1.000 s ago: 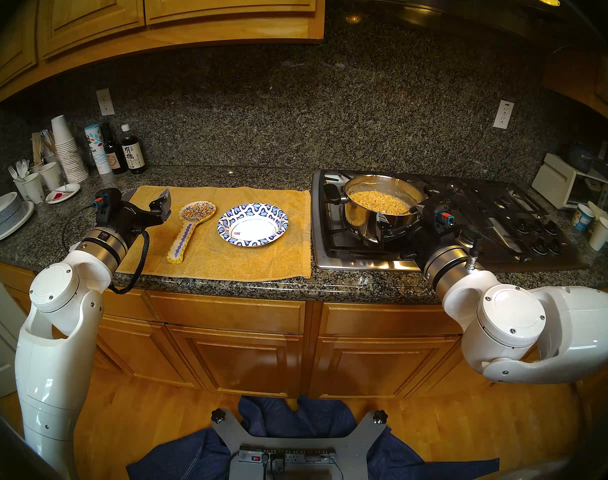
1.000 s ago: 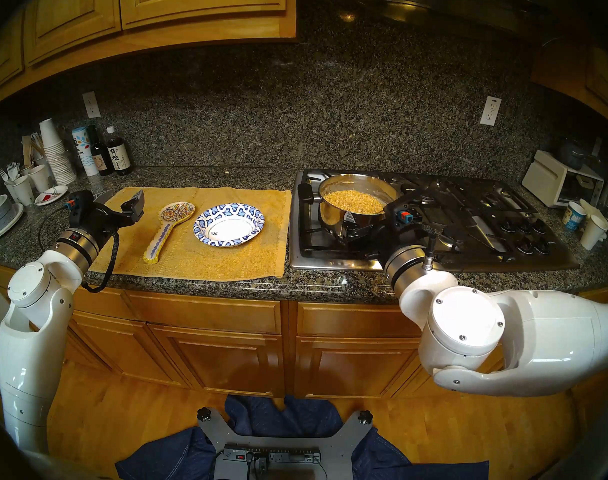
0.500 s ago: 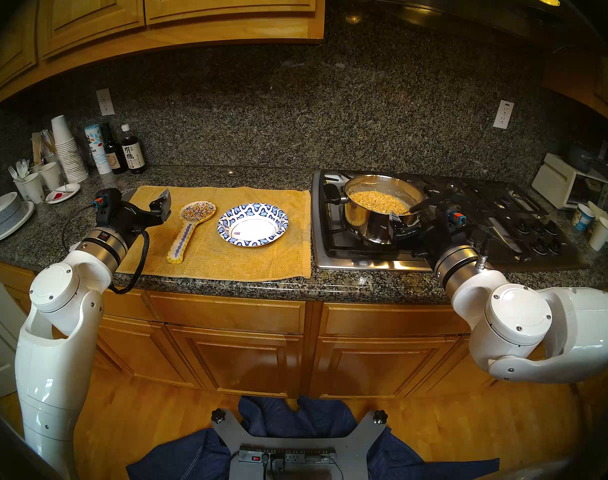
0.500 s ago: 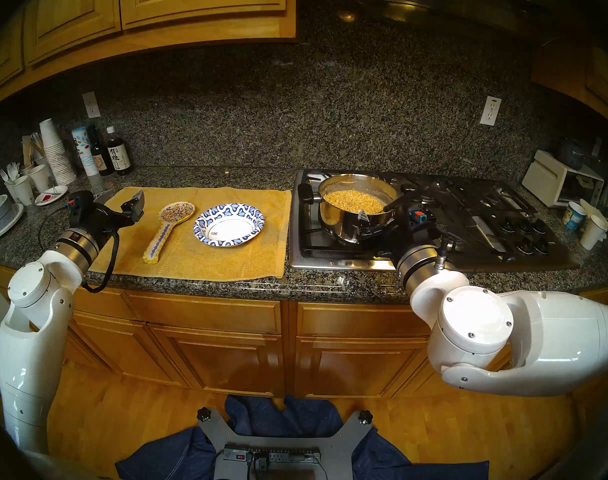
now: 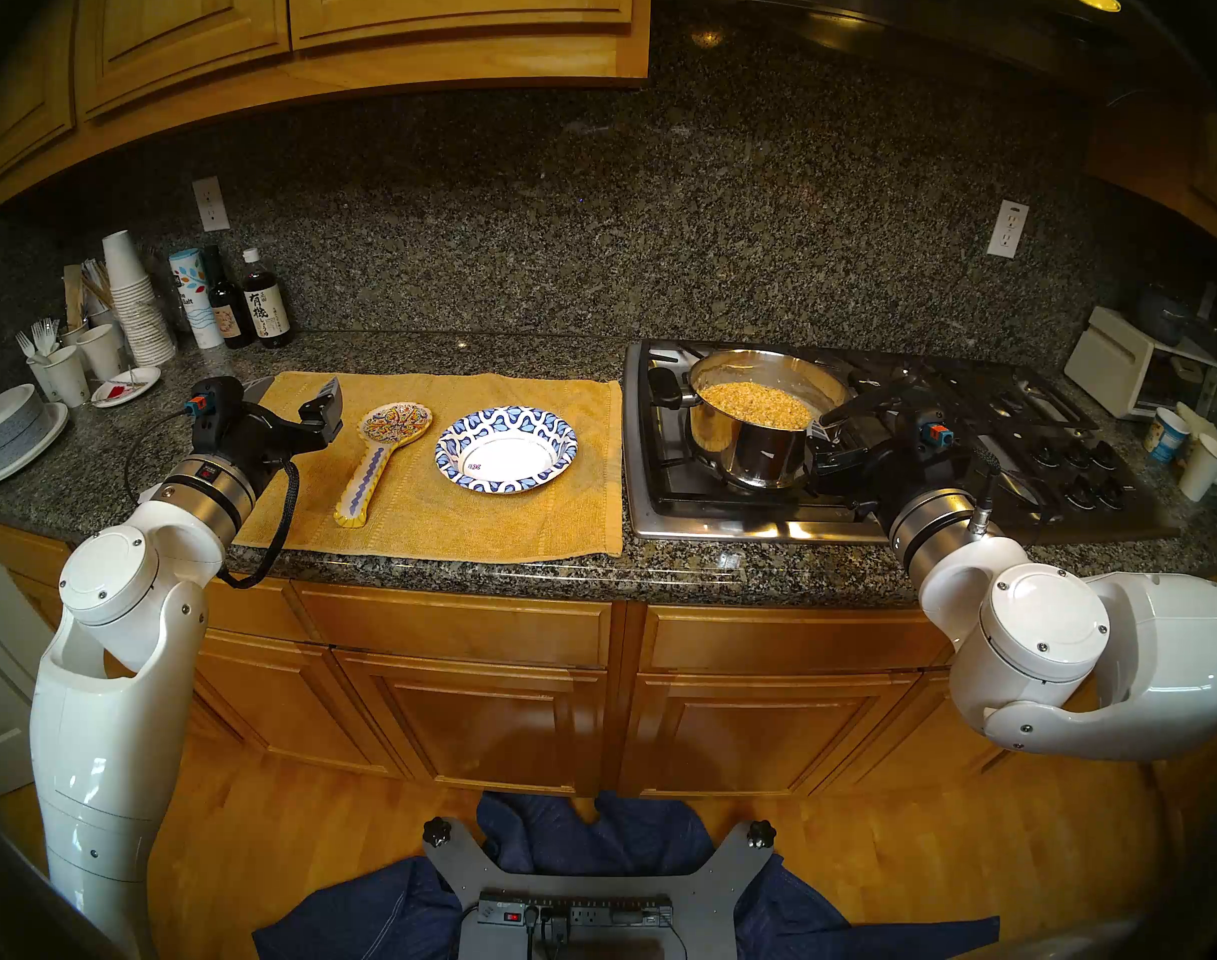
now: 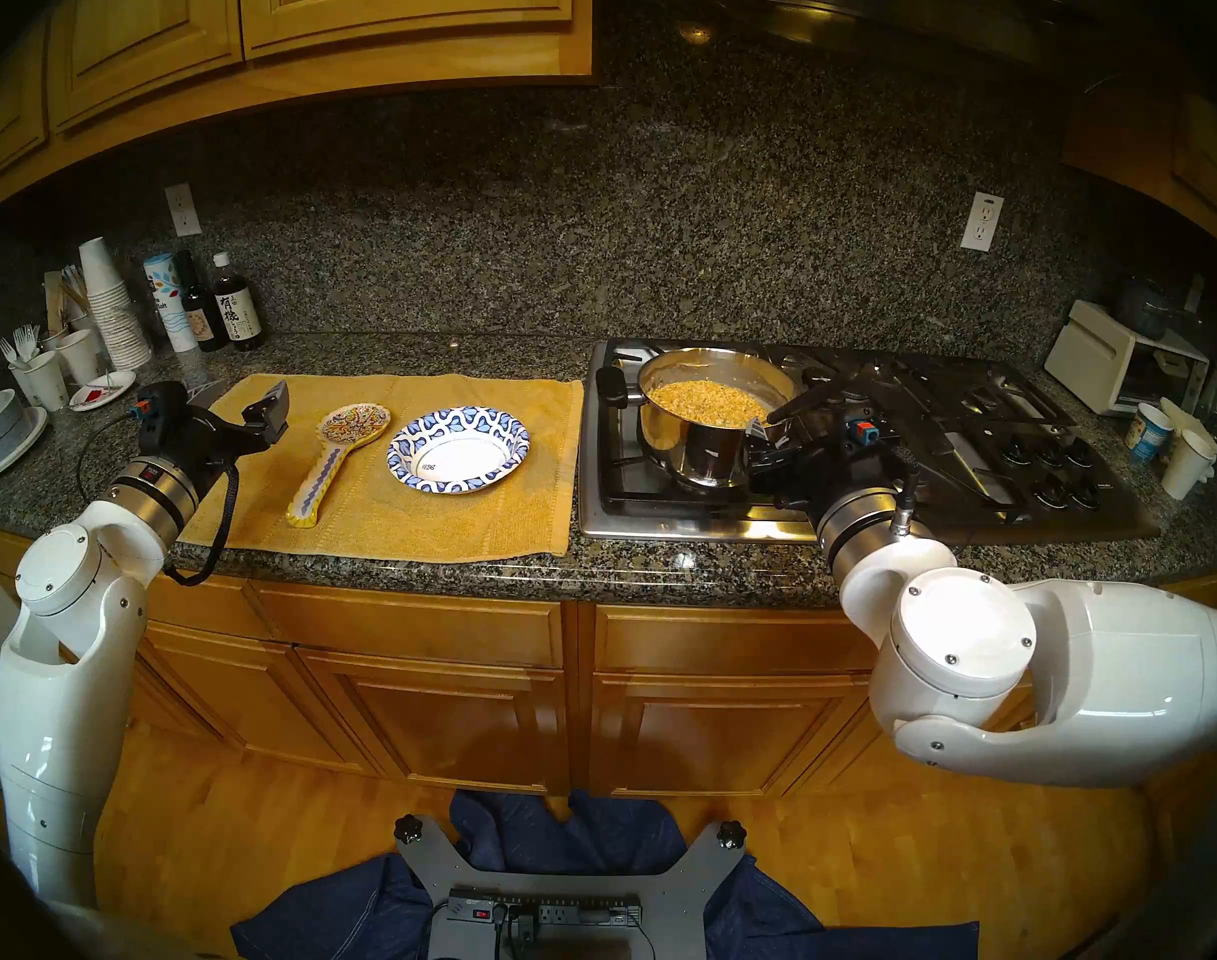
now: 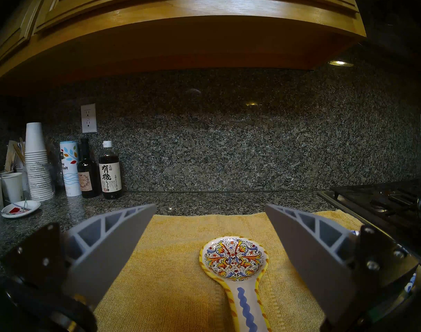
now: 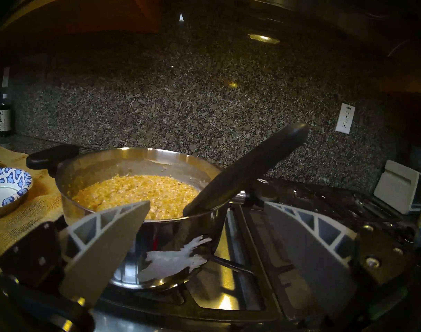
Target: Scoop oatmeal into bowl
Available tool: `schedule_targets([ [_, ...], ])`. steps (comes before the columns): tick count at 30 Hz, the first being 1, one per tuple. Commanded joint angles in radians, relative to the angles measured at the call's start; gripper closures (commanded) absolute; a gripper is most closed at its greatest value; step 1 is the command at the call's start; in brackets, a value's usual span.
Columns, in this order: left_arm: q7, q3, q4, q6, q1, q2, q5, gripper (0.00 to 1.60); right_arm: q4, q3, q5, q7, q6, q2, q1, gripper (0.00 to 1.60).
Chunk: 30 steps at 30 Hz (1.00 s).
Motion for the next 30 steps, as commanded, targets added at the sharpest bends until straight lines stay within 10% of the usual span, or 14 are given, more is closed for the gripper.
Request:
schedule_targets([
  [1,0.0,-0.01,-0.025,-0.011,-0.02,0.004,-0.002,0.0,0.036,0.031,-0.002,-0.012,0.003,-0.035,0.03,0.0],
  [30,0.0,-0.01,-0.025,-0.012,-0.02,0.004,-0.002,0.0,0.072,0.046,0.013,-0.02,0.021,-0.085,0.045,0.09],
])
